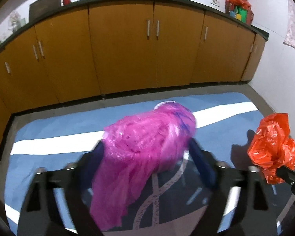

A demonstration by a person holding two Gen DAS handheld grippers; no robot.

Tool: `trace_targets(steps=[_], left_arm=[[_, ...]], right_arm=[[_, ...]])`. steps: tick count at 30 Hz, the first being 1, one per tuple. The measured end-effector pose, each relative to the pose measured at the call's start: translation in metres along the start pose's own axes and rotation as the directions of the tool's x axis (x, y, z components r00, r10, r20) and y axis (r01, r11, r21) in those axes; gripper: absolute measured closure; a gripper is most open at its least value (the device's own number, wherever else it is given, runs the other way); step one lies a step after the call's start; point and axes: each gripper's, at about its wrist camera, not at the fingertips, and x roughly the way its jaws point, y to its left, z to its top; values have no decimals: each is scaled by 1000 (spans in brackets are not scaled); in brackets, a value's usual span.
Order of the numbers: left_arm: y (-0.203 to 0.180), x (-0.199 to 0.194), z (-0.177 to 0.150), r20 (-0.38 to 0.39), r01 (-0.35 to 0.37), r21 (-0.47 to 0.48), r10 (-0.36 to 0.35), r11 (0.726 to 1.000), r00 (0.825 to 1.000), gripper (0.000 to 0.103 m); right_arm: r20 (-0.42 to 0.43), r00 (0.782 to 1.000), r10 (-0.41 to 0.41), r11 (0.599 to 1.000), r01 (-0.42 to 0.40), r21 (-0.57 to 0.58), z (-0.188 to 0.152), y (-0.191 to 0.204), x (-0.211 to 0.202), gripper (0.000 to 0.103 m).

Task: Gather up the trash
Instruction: 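Grasp the pink bag with the left tool while the right tool grasps the red bag, then carry the pink and red bags over the basket and open both tools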

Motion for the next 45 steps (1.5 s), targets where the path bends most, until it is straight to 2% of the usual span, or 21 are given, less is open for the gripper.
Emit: trace_targets(steps=[2, 7, 14, 19, 28, 35, 38, 45], left_arm=[[1, 0, -1, -4, 21, 3, -21, 1000, 1000, 42], [1, -7, -5, 15, 37, 3, -37, 999, 999, 54], [4, -27, -20, 16, 20, -44, -19, 999, 1000, 56], [-2, -56, -27, 26, 8, -50, -7, 999, 1000, 57], [-48, -144, -23, 110, 45, -16, -43, 999, 993, 57], [-111, -215, -32, 176, 137, 34, -141, 990, 974, 57], [-138, -232, -38, 183, 184, 44, -189, 982, 965, 57], [-204, -246, -55, 175, 269, 107, -284, 957, 943, 57]], right_arm=[[-1, 1000, 0, 1000, 0, 3, 0, 1, 0, 63], [1, 1000, -5, 1000, 5, 10, -1, 1, 0, 63], [-5, 1000, -4, 999, 5, 44, -3, -5, -10, 63], [13, 1000, 0, 996, -1, 91, -7, -11, -37, 64], [108, 993, -43, 989, 27, 146, -17, -28, -139, 64], [194, 971, -142, 966, 93, 242, -41, -63, -241, 64], [203, 957, -207, 944, 141, 298, -59, -86, -283, 64], [186, 926, -330, 890, 239, 388, -97, -128, -344, 64]])
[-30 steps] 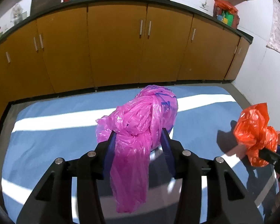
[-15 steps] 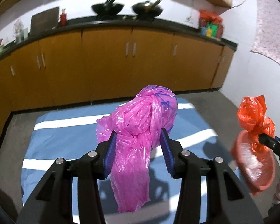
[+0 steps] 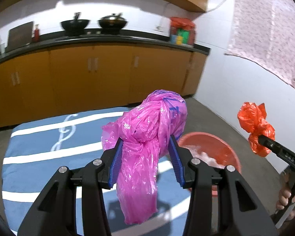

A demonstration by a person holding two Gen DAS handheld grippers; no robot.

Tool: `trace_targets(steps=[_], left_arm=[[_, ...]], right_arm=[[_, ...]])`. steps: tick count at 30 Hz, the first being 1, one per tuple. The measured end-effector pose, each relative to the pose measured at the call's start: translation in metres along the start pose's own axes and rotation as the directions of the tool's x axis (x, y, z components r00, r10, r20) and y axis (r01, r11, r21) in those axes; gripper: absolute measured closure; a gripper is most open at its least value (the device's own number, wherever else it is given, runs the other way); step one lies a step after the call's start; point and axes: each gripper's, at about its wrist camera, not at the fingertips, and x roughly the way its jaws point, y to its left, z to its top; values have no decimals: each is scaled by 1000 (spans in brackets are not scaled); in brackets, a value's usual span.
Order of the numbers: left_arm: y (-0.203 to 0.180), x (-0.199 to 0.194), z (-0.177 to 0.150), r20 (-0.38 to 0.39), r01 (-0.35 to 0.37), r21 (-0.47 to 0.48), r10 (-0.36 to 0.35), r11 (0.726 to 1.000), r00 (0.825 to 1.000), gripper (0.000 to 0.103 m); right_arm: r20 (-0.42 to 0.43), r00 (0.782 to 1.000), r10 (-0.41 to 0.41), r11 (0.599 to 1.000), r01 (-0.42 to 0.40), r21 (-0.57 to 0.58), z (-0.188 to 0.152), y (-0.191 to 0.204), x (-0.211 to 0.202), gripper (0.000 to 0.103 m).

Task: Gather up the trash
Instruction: 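Carry the pink and red bags over the basket and open both tools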

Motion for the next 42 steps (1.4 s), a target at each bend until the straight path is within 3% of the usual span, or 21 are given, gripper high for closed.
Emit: trace_targets(steps=[7, 15, 42], left_arm=[[-60, 19, -11, -35, 94, 33, -92, 995, 995, 57], [-99, 37, -23, -80, 128, 62, -123, 990, 989, 57], [-118, 98, -43, -193, 177, 60, -162, 982, 968, 57]], right_arm=[[0, 998, -67, 996, 67, 53, -5, -52, -17, 64], [-12, 996, -86, 993, 86, 83, -10, -70, -8, 64], [-45, 995, -94, 988, 99, 122, -11, -82, 41, 63]])
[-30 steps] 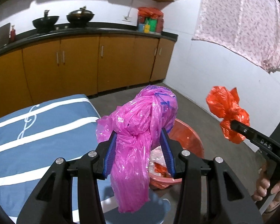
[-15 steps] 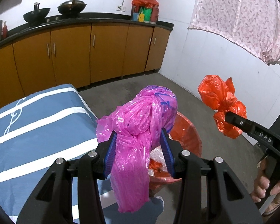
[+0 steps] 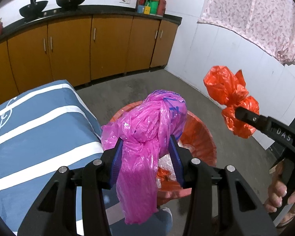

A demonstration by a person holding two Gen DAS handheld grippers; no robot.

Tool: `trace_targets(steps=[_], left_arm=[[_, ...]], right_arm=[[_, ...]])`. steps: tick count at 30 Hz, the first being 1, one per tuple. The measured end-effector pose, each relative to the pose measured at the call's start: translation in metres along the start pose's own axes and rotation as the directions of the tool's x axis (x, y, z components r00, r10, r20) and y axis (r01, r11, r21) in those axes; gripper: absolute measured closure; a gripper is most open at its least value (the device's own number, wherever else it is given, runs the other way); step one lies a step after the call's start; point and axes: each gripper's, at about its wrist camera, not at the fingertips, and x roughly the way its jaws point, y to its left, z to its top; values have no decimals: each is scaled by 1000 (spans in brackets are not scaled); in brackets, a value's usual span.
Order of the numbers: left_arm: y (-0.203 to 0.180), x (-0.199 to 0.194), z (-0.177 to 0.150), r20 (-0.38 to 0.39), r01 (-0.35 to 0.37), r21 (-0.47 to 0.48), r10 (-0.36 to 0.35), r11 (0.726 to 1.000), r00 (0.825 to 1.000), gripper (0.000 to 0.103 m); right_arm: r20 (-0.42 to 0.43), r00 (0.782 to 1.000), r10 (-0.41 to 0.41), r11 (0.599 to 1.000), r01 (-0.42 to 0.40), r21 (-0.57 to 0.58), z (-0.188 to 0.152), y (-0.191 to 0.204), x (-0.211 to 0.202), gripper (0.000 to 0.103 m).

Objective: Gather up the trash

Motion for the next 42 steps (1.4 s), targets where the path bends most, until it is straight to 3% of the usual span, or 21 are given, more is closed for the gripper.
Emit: trace_targets(steps=[5, 11, 16, 21, 24, 27, 31, 37, 42], left_arm=[[-3, 20, 1, -31, 13, 3, -13, 1000, 999, 56], [1, 36, -1, -56, 15, -7, -15, 1000, 998, 43], [13, 35, -7, -64, 6, -33, -8, 999, 998, 39], [34, 10, -10, -35, -18, -76, 16, 997, 999, 35], [43, -18, -13, 22, -36, -85, 38, 996, 999, 25], [50, -57, -18, 104, -66, -80, 74, 995, 992, 12], [55, -114, -32, 213, -130, -74, 143, 989, 967, 2], [61, -196, -64, 325, -257, -120, 283, 959, 903, 2], [63, -233, -93, 350, -349, -177, 391, 920, 852, 2]], right_arm=[[-8, 1000, 5, 1000, -5, 6, 4, -1, 14, 62], [-6, 1000, 31, 999, -31, 19, 9, -3, 29, 49], [9, 999, 45, 998, -45, 34, 7, -10, 25, 37], [51, 998, 26, 999, -28, 29, 2, -14, 2, 18], [124, 992, -2, 1000, 3, -15, -3, -8, -26, 5], [222, 974, -37, 996, 53, -68, -11, 4, -60, 4], [309, 949, -62, 985, 109, -136, -28, 27, -103, 4], [400, 913, -76, 967, 165, -195, -63, 59, -161, 4], [398, 916, -54, 960, 157, -230, -96, 74, -186, 4]])
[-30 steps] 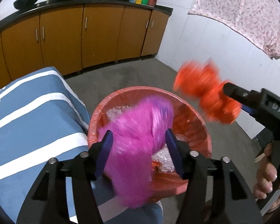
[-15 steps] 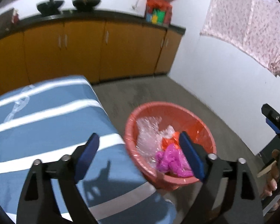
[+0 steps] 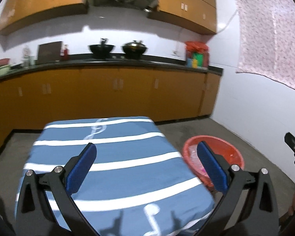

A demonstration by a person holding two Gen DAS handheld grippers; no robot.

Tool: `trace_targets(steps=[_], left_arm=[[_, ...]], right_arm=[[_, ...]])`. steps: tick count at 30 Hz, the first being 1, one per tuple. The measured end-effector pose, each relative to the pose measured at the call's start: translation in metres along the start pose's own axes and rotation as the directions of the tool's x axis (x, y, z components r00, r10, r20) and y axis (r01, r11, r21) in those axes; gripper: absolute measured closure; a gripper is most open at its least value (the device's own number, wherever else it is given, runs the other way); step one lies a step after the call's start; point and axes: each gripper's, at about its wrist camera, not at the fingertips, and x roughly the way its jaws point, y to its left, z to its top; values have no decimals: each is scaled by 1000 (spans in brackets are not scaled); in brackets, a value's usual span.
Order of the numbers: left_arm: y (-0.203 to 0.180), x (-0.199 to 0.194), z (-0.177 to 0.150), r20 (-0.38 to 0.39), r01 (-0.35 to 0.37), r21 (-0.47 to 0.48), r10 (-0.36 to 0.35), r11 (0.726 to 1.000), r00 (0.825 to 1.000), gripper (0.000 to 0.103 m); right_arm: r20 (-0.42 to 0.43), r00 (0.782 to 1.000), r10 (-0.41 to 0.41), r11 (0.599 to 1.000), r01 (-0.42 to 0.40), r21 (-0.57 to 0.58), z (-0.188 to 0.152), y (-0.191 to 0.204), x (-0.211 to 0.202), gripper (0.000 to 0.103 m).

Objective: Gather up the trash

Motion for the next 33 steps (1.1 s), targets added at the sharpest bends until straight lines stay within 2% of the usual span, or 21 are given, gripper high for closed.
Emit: trace_targets(steps=[4, 11, 17, 24, 33], left_arm=[[7, -23, -12, 26, -62, 8, 61, 998, 998, 2], [11, -50, -32, 71, -103, 27, 101, 994, 992, 2], [14, -54, -42, 63, -103, 37, 100, 994, 993, 2], [6, -65, -52, 127, -144, 109, 129, 984, 983, 2], [10, -64, -61, 106, -118, 78, 109, 990, 988, 2]], right_arm=[[-24, 1000, 17, 1000, -17, -2, -15, 10, -18, 4], [-34, 999, 24, 998, -26, -58, -37, 35, -41, 4], [-34, 999, 39, 996, -41, -77, -48, 46, -55, 4], [-15, 999, 46, 994, -47, -96, -52, 54, -65, 4], [-19, 999, 45, 997, -46, -56, -55, 50, -69, 4]])
